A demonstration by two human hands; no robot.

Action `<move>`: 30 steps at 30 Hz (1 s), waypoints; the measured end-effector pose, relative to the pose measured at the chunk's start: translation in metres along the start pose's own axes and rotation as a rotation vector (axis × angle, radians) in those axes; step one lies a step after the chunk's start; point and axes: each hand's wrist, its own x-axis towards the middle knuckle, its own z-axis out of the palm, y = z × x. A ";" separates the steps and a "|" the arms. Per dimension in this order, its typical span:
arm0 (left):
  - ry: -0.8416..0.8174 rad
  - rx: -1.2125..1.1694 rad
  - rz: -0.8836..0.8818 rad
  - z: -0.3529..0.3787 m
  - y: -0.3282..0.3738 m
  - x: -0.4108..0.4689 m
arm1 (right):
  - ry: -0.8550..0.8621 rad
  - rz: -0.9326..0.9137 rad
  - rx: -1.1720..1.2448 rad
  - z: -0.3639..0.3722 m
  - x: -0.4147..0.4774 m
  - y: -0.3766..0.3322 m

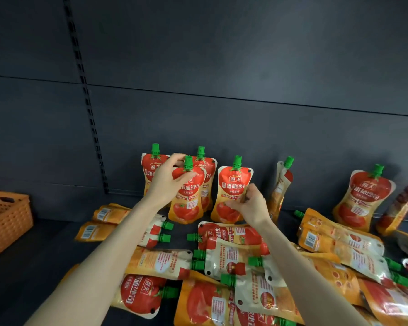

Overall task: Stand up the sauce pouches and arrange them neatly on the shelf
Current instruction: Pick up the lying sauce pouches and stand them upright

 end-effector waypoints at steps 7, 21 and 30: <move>-0.002 -0.109 -0.203 0.010 -0.030 -0.026 | -0.013 0.000 -0.023 -0.001 -0.001 -0.001; -0.194 -0.128 -0.263 0.001 -0.032 -0.013 | -0.011 0.031 -0.096 0.002 -0.008 -0.004; -0.005 0.124 -0.299 0.002 -0.024 -0.039 | 0.010 0.022 -0.134 -0.006 -0.023 -0.003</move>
